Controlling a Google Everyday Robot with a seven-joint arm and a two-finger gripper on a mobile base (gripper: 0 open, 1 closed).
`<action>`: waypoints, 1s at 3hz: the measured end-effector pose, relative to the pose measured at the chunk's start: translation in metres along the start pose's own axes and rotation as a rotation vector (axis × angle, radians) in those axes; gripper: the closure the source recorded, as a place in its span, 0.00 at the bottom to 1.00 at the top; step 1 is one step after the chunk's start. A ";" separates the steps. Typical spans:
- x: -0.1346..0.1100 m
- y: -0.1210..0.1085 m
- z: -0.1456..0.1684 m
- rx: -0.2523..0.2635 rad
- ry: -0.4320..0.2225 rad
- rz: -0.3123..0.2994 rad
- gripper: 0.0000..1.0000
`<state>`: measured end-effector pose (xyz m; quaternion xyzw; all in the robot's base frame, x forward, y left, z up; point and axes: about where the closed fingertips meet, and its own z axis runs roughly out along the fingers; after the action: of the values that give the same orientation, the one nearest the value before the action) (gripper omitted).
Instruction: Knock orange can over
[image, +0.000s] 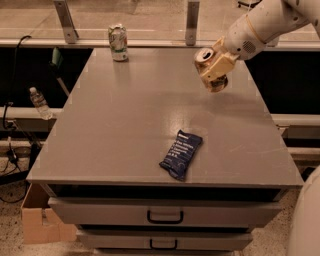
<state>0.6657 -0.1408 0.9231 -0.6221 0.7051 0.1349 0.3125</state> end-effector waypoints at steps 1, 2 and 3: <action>-0.002 0.040 0.004 -0.099 0.117 -0.173 1.00; -0.009 0.077 0.013 -0.185 0.176 -0.298 0.82; -0.025 0.111 0.021 -0.253 0.199 -0.402 0.58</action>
Offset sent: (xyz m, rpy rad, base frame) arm -0.1197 0.0450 -0.0306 -0.3687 0.0309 0.4922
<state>0.5651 -0.0871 0.9000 -0.7941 0.5721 0.0955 0.1817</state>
